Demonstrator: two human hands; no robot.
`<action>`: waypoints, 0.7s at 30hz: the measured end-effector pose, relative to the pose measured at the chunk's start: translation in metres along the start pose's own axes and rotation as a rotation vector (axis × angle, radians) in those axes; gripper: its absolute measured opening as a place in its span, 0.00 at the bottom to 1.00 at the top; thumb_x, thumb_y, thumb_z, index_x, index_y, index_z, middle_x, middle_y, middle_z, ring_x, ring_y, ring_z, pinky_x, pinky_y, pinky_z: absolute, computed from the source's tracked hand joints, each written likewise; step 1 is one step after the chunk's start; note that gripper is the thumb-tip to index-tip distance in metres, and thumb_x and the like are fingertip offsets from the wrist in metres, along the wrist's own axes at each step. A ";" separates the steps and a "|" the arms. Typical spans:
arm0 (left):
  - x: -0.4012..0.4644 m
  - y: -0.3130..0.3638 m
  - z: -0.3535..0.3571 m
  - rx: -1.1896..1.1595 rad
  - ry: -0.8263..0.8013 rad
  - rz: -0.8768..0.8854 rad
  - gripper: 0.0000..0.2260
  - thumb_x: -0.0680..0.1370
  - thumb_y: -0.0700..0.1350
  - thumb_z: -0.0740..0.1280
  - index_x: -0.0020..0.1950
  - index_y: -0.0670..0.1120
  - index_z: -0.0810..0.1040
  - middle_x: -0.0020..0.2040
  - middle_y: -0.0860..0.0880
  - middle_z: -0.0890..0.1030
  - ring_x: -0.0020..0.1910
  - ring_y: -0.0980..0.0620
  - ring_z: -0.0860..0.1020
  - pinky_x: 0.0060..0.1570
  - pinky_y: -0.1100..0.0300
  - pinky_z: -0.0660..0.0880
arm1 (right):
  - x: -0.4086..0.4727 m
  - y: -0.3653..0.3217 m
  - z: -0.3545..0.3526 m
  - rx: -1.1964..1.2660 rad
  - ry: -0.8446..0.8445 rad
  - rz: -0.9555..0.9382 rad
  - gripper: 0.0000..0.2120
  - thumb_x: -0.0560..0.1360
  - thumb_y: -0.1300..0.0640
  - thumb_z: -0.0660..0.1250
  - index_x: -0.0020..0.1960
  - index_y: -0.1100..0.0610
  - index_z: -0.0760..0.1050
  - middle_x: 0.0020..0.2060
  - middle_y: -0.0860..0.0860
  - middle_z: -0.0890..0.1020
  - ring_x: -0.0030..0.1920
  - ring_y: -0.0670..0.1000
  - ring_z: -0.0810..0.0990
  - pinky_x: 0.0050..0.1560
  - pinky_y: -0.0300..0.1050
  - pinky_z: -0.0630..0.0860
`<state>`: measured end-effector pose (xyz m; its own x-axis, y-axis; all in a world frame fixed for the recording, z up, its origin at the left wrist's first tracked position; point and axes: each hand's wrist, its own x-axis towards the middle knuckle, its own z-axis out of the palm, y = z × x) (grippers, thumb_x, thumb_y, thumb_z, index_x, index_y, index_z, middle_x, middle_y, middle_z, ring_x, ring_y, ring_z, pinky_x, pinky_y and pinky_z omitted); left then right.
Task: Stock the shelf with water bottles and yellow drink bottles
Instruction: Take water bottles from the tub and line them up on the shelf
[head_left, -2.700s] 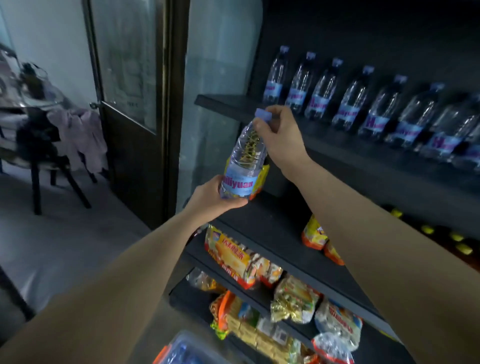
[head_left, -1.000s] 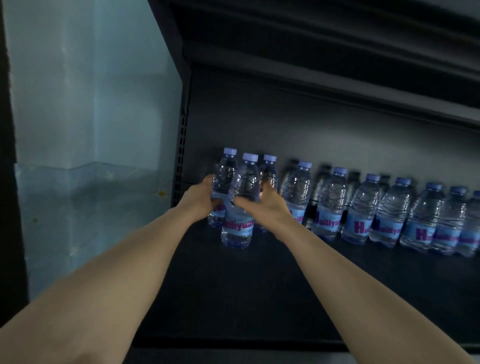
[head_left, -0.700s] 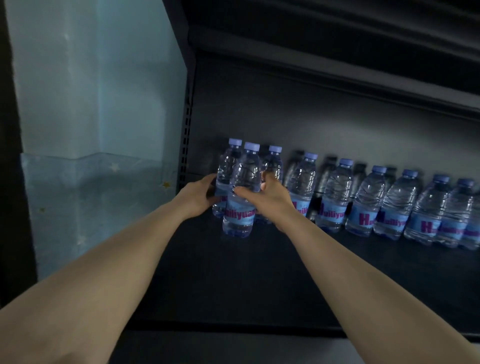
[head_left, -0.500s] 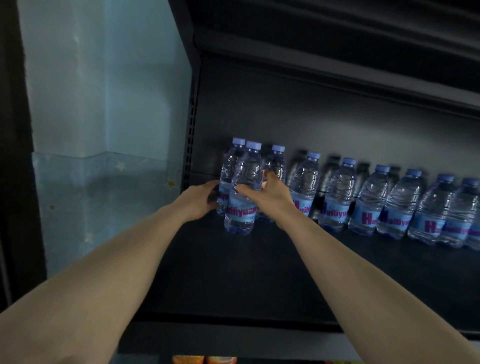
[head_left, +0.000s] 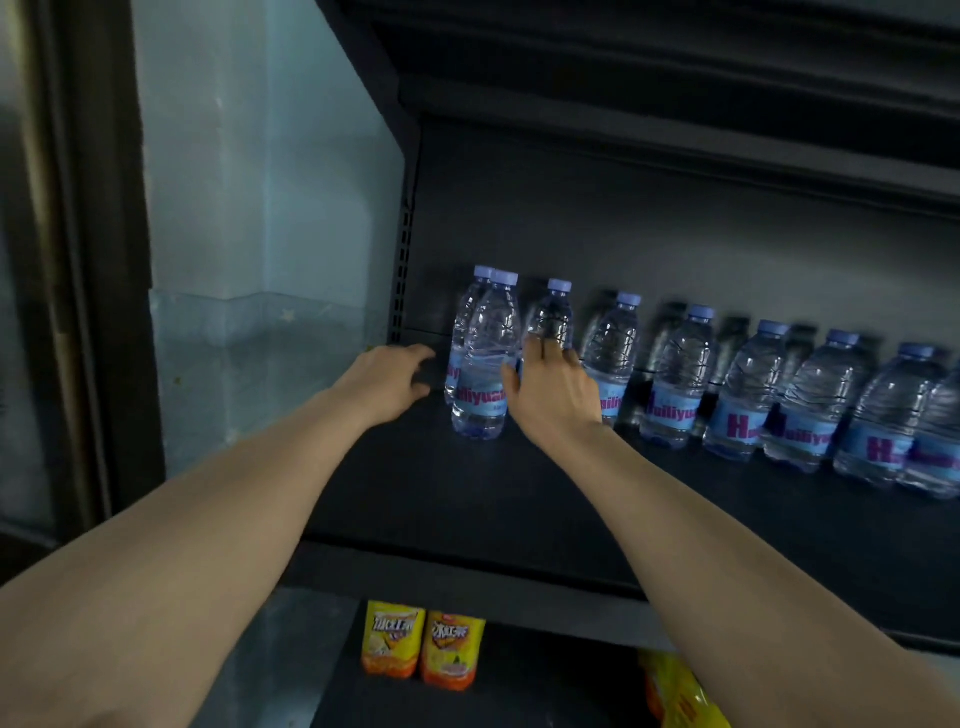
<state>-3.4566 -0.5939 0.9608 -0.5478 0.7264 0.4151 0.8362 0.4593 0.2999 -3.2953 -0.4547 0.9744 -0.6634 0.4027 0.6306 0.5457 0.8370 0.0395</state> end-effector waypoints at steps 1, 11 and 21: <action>-0.007 0.005 -0.003 0.008 0.011 -0.013 0.24 0.80 0.47 0.68 0.75 0.49 0.67 0.66 0.45 0.77 0.63 0.45 0.77 0.64 0.53 0.71 | -0.005 0.003 -0.003 -0.044 0.013 -0.035 0.23 0.83 0.46 0.54 0.68 0.62 0.67 0.60 0.58 0.76 0.59 0.60 0.75 0.51 0.54 0.77; -0.085 0.072 -0.021 0.113 0.120 -0.100 0.24 0.80 0.48 0.68 0.75 0.50 0.67 0.67 0.44 0.77 0.64 0.43 0.76 0.62 0.53 0.71 | -0.063 0.034 -0.045 -0.119 0.082 -0.205 0.21 0.81 0.50 0.60 0.67 0.62 0.68 0.60 0.58 0.76 0.58 0.59 0.75 0.53 0.54 0.75; -0.238 0.170 0.012 0.237 0.366 -0.213 0.20 0.80 0.48 0.66 0.71 0.49 0.72 0.65 0.44 0.77 0.62 0.41 0.75 0.56 0.46 0.75 | -0.193 0.064 -0.073 0.093 0.191 -0.385 0.22 0.78 0.50 0.65 0.66 0.62 0.73 0.55 0.59 0.80 0.55 0.61 0.78 0.51 0.57 0.77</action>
<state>-3.1839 -0.6832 0.9028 -0.6453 0.3961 0.6532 0.6645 0.7129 0.2242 -3.0947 -0.5064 0.9118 -0.6979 -0.0142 0.7160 0.2228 0.9459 0.2359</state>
